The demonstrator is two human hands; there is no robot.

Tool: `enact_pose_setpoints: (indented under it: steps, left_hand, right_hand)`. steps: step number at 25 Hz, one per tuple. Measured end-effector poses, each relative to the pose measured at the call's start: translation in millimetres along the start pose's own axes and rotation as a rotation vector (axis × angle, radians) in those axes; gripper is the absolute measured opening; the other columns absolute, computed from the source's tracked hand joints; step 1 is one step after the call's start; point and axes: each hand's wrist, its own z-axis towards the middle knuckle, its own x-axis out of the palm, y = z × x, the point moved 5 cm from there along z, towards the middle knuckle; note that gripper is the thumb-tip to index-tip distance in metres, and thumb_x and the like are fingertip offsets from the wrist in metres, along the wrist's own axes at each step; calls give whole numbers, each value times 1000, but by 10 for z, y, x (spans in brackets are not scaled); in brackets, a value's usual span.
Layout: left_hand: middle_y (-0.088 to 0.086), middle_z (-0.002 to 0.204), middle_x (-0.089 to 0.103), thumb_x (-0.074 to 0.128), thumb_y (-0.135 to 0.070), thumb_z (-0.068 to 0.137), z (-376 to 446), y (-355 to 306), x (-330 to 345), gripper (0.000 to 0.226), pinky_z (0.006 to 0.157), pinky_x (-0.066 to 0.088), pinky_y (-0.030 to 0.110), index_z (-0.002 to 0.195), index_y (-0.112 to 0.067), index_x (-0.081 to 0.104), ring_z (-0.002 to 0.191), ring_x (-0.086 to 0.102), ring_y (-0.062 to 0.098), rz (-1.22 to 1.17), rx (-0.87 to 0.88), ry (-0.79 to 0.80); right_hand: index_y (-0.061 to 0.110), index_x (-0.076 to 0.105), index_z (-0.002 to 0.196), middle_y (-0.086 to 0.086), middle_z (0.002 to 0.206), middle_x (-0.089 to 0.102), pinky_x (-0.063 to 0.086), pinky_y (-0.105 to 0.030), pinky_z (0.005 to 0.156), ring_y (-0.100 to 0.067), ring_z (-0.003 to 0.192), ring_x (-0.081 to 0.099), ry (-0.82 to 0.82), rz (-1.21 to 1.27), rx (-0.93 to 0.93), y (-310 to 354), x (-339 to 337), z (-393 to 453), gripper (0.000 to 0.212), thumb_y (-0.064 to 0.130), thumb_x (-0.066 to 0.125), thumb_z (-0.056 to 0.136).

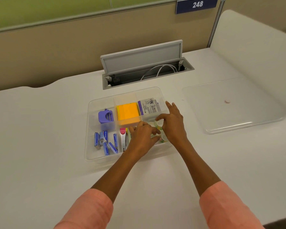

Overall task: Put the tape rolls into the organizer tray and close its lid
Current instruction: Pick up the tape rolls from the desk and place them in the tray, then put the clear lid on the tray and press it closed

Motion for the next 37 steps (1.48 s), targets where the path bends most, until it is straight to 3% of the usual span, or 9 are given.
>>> enact_pose_setpoints:
  steps: [5,10,13,16,19,25,30,33,37]
  left_hand:
    - [6,120,62,65,-32,80,-42,-36,-52,30,102,27,40,108,-20,66,120,41,23,-64,49,-87]
    - [5,114,65,60,-30,84,-110,22,-192,23,99,35,41,103,-18,67,117,45,21,-273,105,-234]
    - [6,117,64,57,-27,87,-121,78,-230,24,99,34,33,107,-17,66,117,45,20,-313,60,-292]
    - [6,119,62,58,-25,86,-116,46,-214,23,101,37,43,106,-17,65,119,44,21,-289,61,-282]
    - [5,116,62,60,-24,84,-131,-8,-205,21,98,37,47,103,-17,66,118,44,23,-239,112,-282]
    - [4,117,60,57,-24,86,-140,-24,-228,21,94,27,36,105,-19,66,119,42,21,-168,129,-295]
    - [4,123,56,53,-21,87,-87,-154,-413,24,87,17,29,110,-21,63,121,41,20,-133,187,-331]
    - [5,133,48,52,-21,88,-55,-231,-547,31,97,20,35,119,-22,56,124,42,22,-92,244,-346]
    - [5,147,37,53,-19,88,10,-290,-779,45,110,17,37,132,-20,42,135,33,22,-94,291,-364]
  right_hand:
    - [17,49,126,-8,148,35,31,-45,111,-29,135,32,-14,129,98,52,-83,-22,36,17,54,90]
    - [10,56,115,-12,120,59,45,-37,95,-25,109,57,-251,275,32,-40,-498,-107,26,8,51,90]
    - [9,58,105,-16,105,60,45,-42,87,-32,99,56,-365,37,127,-375,-801,-165,22,3,53,85]
    - [6,54,110,-19,111,56,39,-46,87,-38,106,49,-231,-356,275,-704,-870,-299,25,8,57,85]
    - [3,52,112,-20,112,55,39,-46,85,-40,104,50,-150,-508,314,-818,-815,-405,27,4,52,85]
    - [3,59,103,-15,98,63,37,-40,80,-36,89,56,-105,-625,199,-688,-796,-358,25,2,50,80]
    - [0,57,84,-17,78,54,30,-39,64,-28,63,42,-326,-735,-16,-297,-934,-282,24,-15,54,66]
    - [1,56,86,-15,79,55,34,-40,65,-28,63,45,-382,-742,-109,-114,-1076,-200,37,-25,44,63]
    - [1,61,79,-16,71,61,41,-38,56,-33,61,52,-666,-623,-306,297,-1294,-271,35,-26,48,61]
